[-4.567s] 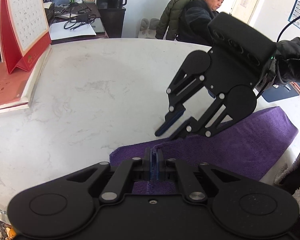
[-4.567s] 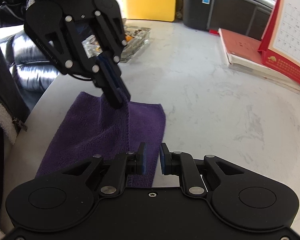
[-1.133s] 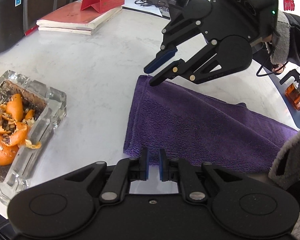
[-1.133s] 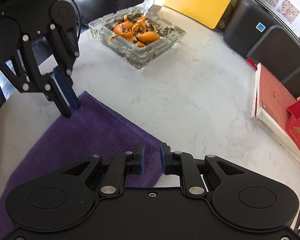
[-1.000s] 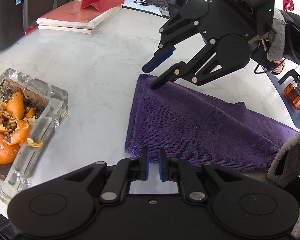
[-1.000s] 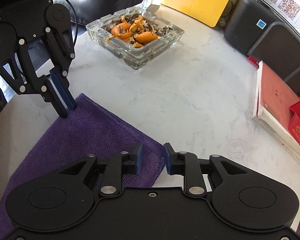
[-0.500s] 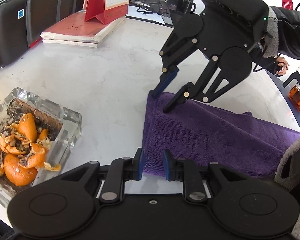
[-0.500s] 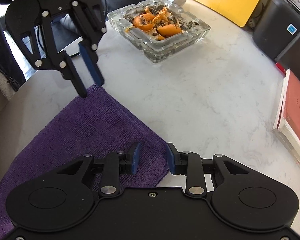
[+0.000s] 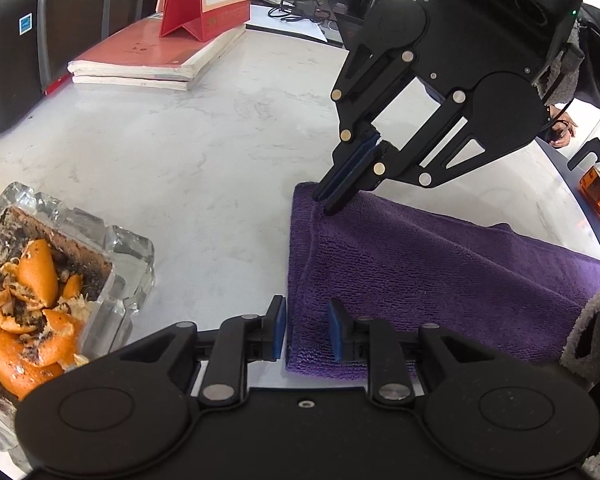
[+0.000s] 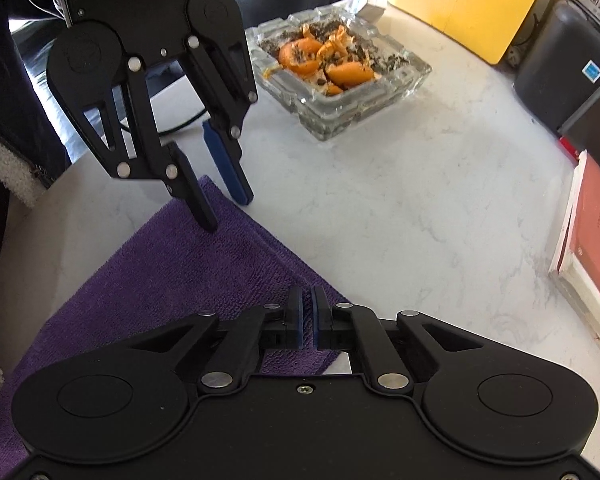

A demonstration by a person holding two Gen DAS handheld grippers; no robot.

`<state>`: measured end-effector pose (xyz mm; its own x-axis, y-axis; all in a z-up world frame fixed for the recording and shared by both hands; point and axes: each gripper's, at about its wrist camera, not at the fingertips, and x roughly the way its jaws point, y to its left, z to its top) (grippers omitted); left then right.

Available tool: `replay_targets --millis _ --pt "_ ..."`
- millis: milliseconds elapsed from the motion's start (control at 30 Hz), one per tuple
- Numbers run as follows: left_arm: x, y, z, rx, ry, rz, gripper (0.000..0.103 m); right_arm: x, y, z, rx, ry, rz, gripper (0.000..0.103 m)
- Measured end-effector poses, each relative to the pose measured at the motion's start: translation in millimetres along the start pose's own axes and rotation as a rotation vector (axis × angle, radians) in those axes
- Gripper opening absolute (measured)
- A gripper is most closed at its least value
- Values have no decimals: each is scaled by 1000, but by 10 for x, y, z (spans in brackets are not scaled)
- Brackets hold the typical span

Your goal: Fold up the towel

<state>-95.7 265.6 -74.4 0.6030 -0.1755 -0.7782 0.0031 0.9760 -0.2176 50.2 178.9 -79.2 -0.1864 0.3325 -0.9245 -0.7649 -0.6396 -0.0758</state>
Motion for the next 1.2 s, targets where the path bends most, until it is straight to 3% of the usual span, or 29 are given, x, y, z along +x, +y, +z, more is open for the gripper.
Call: replay_targets --millis 300,700,900,1000,1200 --pt "-3 -12 -11 9 5 -11 22 28 48 39 -5 -33 -42 4" --pt "-23 -21 -36 7 23 7 17 240 143 10 -2 -77 -176 4" --pt "-74 24 -55 -7 33 48 13 37 -10 -67 177 -145 -244 4" --pt "-143 48 -15 -26 -8 46 13 -199 -30 -222 319 -175 -267 5" --pt "82 -51 288 -2 -54 10 20 -543 329 -623 610 -197 -239 8"
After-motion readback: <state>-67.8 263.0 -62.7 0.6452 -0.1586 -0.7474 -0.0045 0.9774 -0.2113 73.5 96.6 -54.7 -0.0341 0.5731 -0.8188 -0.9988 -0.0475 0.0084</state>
